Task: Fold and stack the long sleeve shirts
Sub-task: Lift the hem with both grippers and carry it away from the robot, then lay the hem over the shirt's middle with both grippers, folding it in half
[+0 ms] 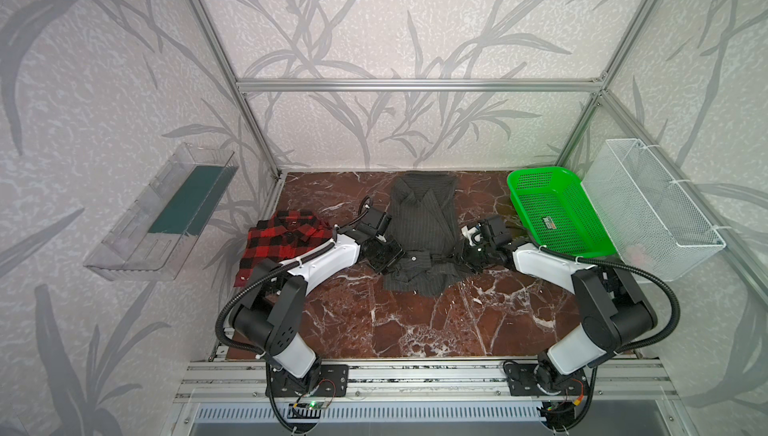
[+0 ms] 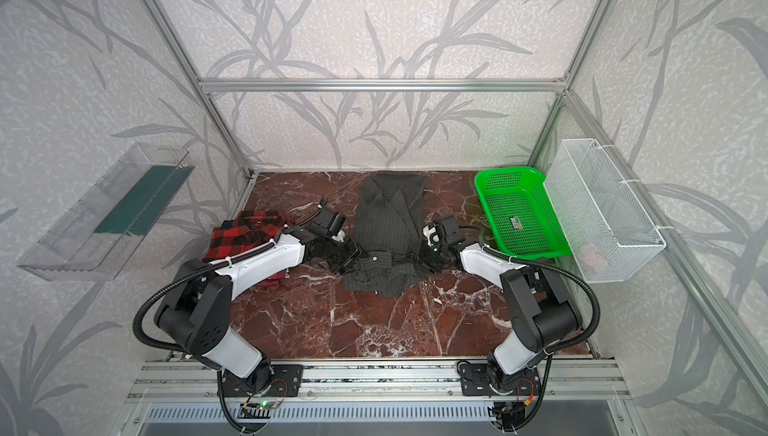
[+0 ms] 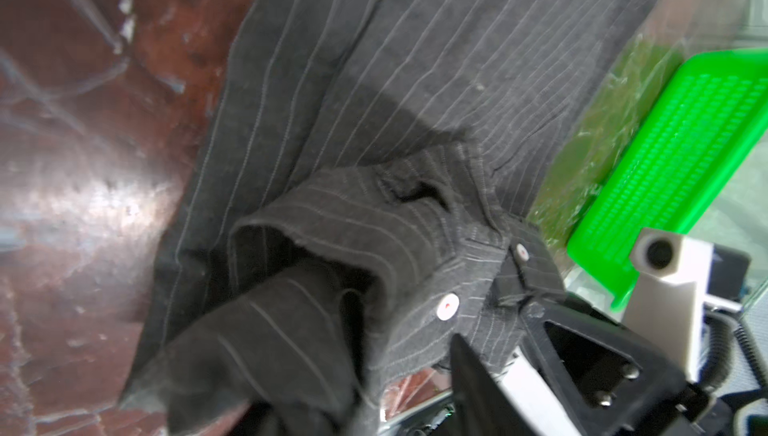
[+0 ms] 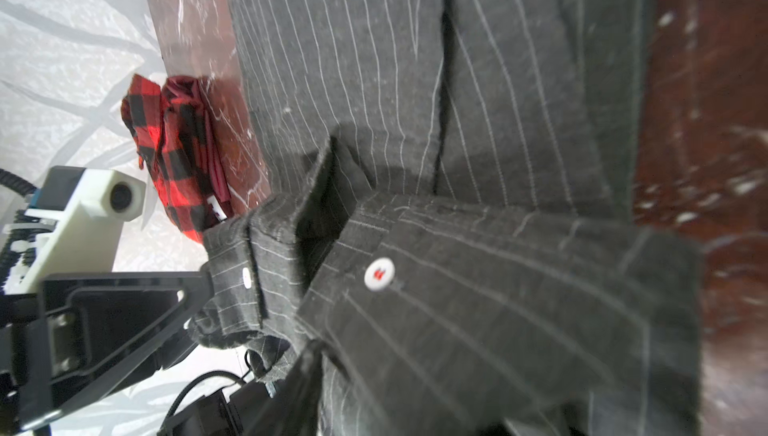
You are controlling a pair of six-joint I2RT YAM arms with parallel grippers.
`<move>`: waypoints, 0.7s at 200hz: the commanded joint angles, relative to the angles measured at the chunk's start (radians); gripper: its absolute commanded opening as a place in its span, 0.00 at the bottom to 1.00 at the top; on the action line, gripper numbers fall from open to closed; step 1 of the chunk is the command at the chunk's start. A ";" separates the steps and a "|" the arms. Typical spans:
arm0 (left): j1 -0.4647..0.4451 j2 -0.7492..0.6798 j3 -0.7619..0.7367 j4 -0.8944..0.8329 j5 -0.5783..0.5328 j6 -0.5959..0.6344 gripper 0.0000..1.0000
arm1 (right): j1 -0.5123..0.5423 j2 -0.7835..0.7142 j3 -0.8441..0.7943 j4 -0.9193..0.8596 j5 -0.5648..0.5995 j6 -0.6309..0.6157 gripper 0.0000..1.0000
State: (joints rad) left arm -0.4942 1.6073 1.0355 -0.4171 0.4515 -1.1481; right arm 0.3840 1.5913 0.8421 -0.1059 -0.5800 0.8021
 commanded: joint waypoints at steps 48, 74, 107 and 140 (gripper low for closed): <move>0.004 -0.147 -0.057 -0.080 0.021 0.014 0.71 | -0.007 -0.125 -0.003 -0.109 0.027 -0.037 0.59; -0.002 -0.242 -0.123 -0.104 0.017 0.014 0.79 | -0.007 -0.206 -0.045 -0.130 0.042 -0.035 0.60; -0.018 -0.339 -0.203 -0.119 0.002 0.011 0.80 | 0.012 -0.357 -0.124 -0.146 0.106 -0.037 0.61; -0.043 -0.373 -0.270 -0.078 0.011 0.037 0.80 | 0.092 -0.445 -0.179 -0.199 0.212 -0.060 0.61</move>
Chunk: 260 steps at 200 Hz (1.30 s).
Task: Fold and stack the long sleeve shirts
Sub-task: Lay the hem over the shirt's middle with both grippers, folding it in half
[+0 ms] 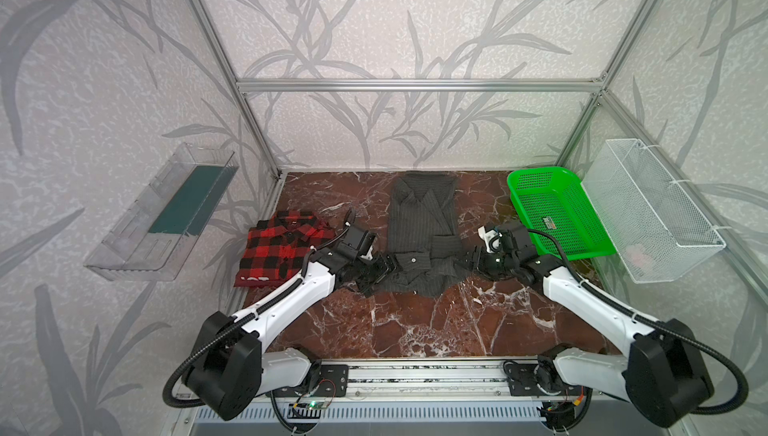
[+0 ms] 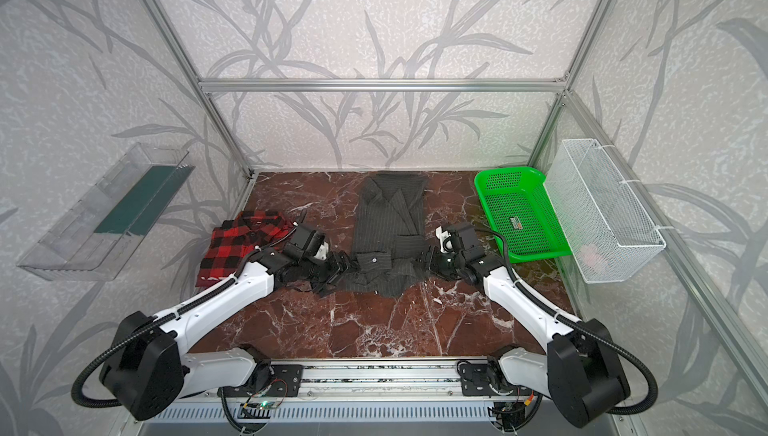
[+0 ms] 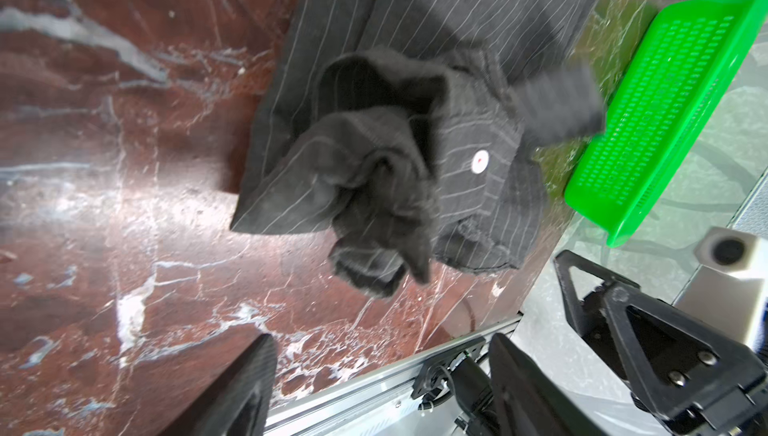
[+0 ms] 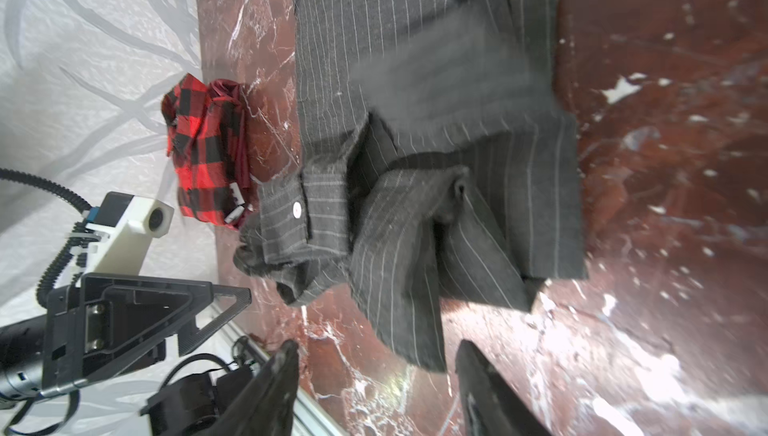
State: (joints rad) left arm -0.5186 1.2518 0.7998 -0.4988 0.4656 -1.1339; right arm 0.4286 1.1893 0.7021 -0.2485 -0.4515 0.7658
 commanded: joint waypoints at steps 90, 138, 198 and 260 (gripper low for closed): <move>-0.092 0.130 -0.016 0.096 -0.010 0.052 0.77 | 0.183 0.089 -0.100 0.161 0.108 0.018 0.57; -0.100 0.258 0.080 0.123 -0.004 0.064 0.74 | 0.183 0.201 -0.068 0.256 0.117 0.019 0.52; -0.095 0.401 0.241 0.060 -0.011 0.126 0.69 | 0.161 0.289 0.011 0.277 0.118 -0.006 0.37; -0.070 0.500 0.440 -0.051 -0.007 0.190 0.66 | 0.101 0.306 0.104 0.251 0.088 -0.010 0.20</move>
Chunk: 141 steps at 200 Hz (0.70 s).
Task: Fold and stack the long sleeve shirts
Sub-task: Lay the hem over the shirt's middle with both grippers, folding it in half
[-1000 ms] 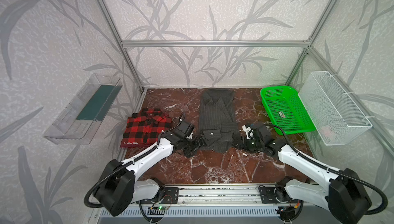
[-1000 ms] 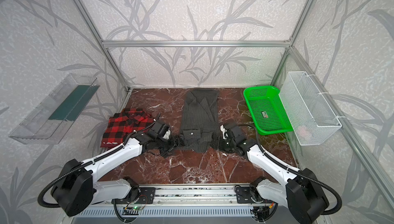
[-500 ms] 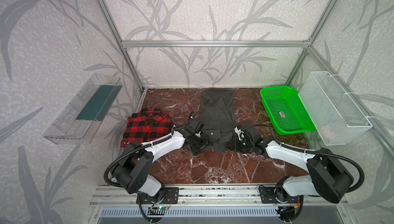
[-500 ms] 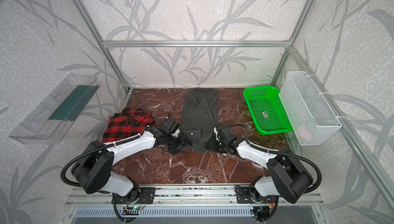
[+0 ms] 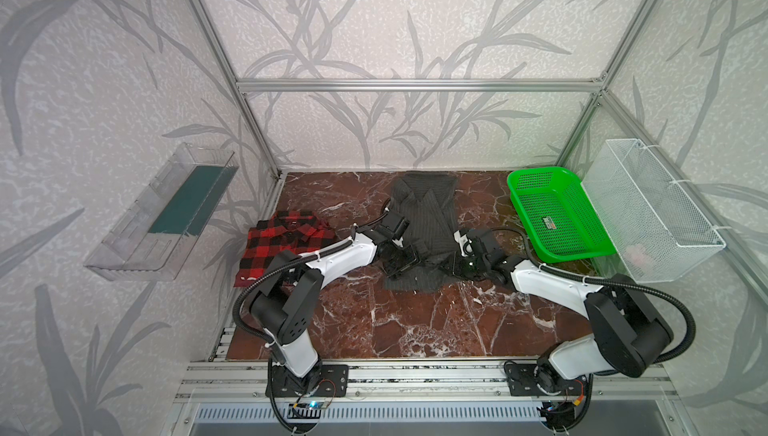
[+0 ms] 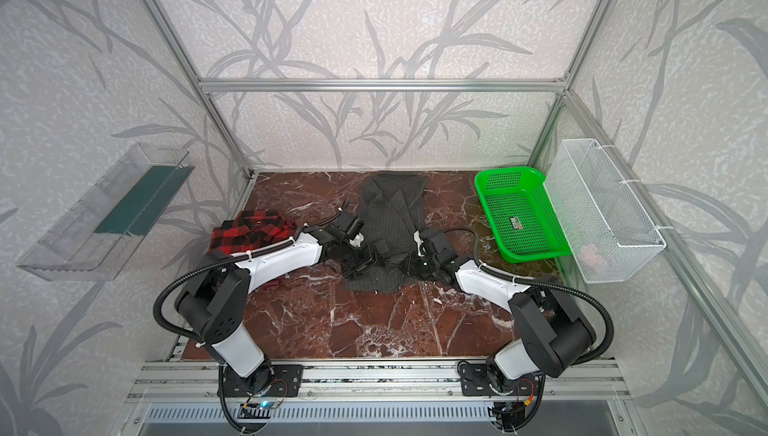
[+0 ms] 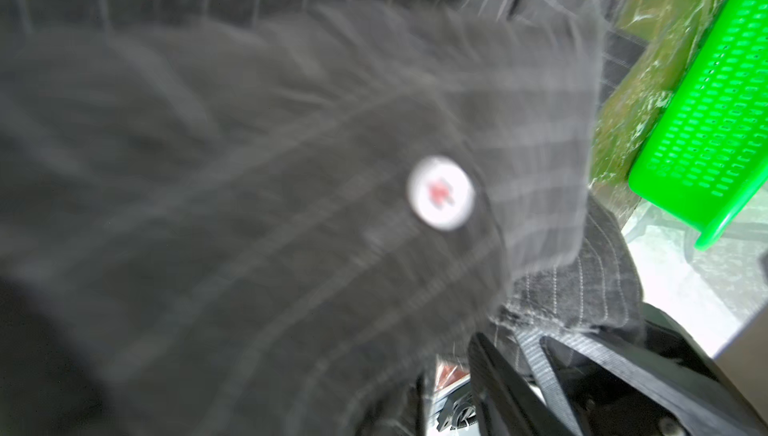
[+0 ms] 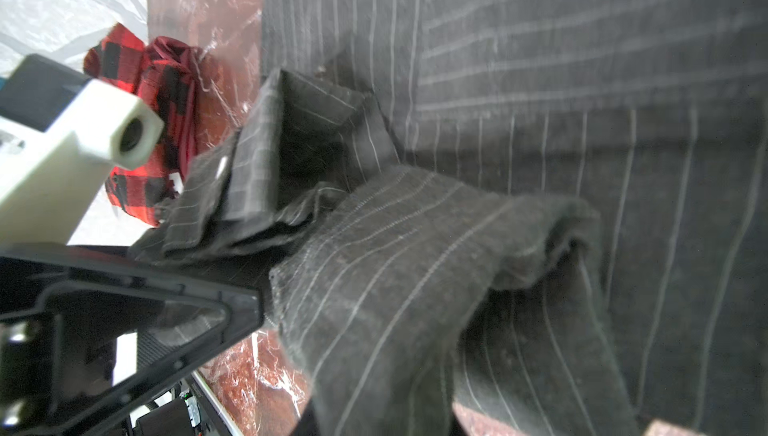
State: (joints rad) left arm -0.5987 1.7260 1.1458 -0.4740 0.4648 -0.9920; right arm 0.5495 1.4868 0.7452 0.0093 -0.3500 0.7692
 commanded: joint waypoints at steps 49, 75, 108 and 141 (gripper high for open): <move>0.020 0.129 0.277 -0.175 -0.011 0.100 0.66 | -0.086 0.048 0.122 -0.010 -0.043 0.005 0.15; 0.032 0.179 0.352 -0.206 -0.006 0.114 0.65 | -0.115 0.097 0.158 0.006 -0.074 0.024 0.13; 0.061 0.196 0.448 -0.262 -0.008 0.149 0.65 | -0.147 0.166 0.215 0.015 -0.117 0.043 0.12; 0.100 0.143 0.427 -0.310 -0.051 0.206 0.65 | -0.151 0.167 0.236 0.005 -0.103 0.049 0.20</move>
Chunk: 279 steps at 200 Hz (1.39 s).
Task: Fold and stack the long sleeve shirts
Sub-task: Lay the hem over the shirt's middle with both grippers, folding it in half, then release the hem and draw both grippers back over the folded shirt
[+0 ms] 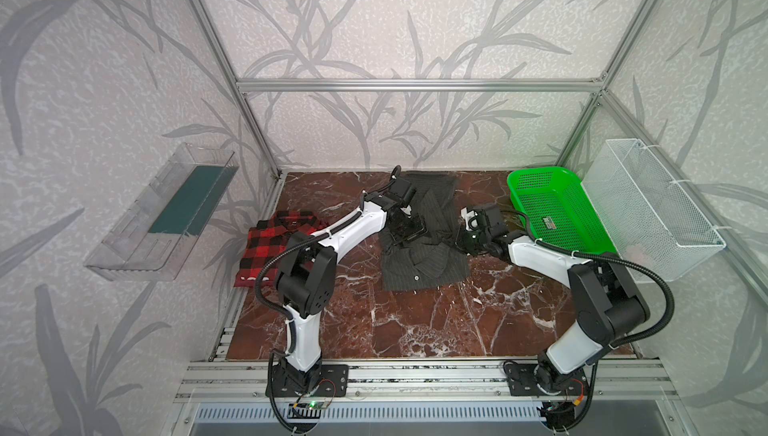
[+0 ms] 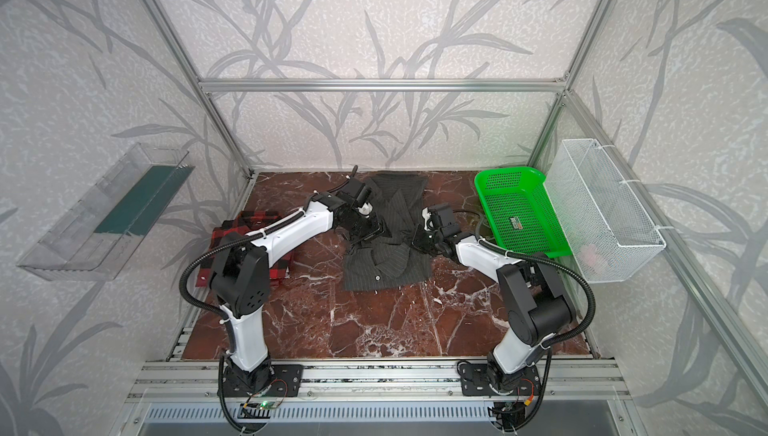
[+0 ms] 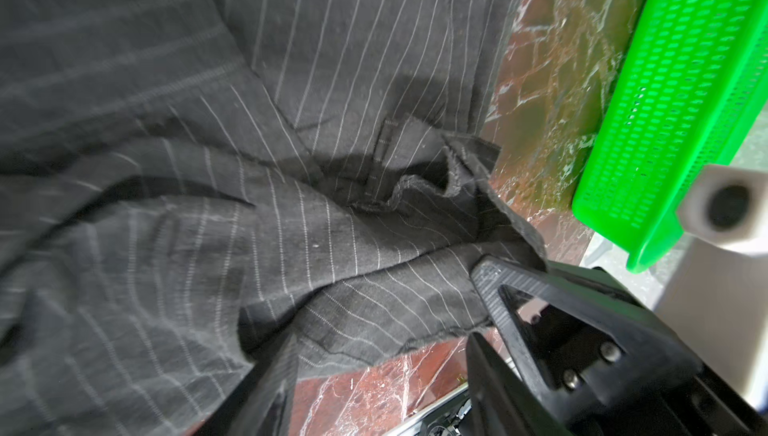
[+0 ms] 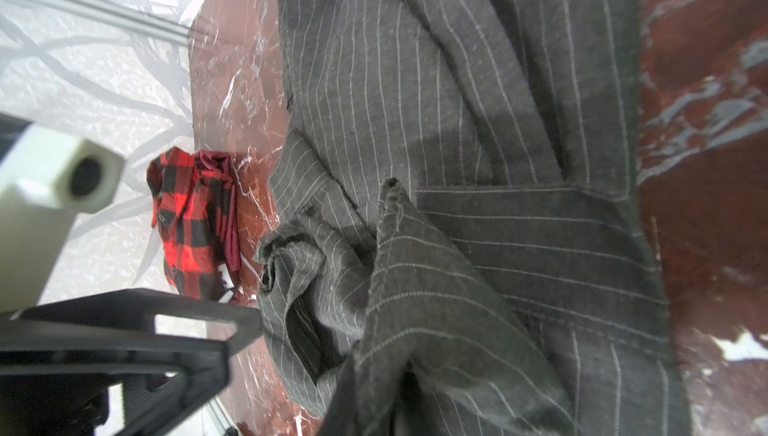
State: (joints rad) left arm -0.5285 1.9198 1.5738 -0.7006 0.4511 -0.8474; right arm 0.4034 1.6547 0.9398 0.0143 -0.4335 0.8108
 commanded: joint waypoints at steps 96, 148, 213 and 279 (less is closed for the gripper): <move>0.148 -0.281 -0.277 -0.074 -0.131 0.208 0.69 | -0.013 0.187 0.293 -0.114 -0.048 0.114 0.50; 0.199 -0.351 -0.421 -0.065 -0.176 0.213 0.70 | -0.028 0.097 0.289 -0.280 0.048 0.017 0.57; 0.217 -0.291 -0.407 0.054 -0.146 0.139 0.70 | 0.018 -0.088 -0.025 -0.119 0.029 -0.007 0.55; 0.216 -0.147 -0.305 0.140 -0.157 0.128 0.70 | 0.108 -0.002 -0.049 -0.017 0.079 0.022 0.52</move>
State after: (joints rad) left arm -0.3130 1.7359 1.2091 -0.5911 0.3157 -0.7185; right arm 0.5198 1.6062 0.9073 -0.0902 -0.3828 0.8112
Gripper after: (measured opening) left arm 0.696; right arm 0.525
